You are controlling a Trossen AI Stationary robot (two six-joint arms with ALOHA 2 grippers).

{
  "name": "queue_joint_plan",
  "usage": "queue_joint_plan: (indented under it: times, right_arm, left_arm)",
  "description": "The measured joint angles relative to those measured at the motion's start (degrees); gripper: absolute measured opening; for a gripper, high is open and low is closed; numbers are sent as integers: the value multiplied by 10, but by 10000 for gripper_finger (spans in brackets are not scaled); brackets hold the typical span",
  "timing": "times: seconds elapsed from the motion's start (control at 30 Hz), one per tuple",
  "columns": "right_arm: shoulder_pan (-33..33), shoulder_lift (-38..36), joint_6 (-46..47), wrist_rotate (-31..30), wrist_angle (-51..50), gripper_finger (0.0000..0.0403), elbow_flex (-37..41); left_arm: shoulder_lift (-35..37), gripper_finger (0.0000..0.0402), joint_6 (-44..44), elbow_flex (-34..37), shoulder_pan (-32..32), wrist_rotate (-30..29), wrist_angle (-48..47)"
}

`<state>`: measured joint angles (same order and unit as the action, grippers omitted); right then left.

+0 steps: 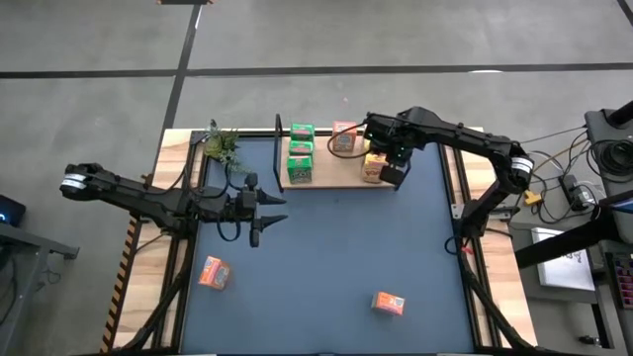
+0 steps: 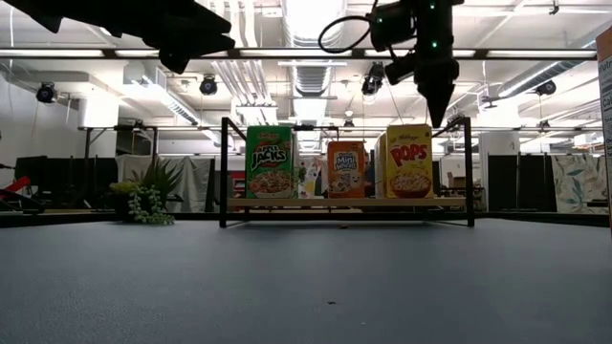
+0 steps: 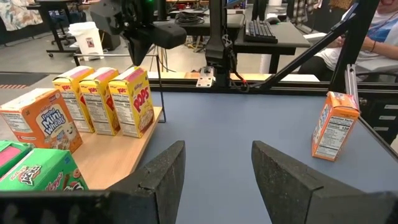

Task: Stack cereal on shelf
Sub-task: Stack the yellow cereal box on the shelf

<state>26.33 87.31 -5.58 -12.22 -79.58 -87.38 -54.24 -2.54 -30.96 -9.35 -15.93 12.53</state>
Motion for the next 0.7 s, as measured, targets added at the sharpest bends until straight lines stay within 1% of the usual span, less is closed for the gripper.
queue_joint_plan:
  times: [0.4, 0.7]
  right_arm:
    - [0, 0, -13, 1, 42, 9, 2]
    - [0, 0, -18, 1, 53, 9, 2]
  left_arm:
    - [0, 168, 0, 0, 0, 0, 0]
    - [0, 168, 0, 0, 0, 0, 0]
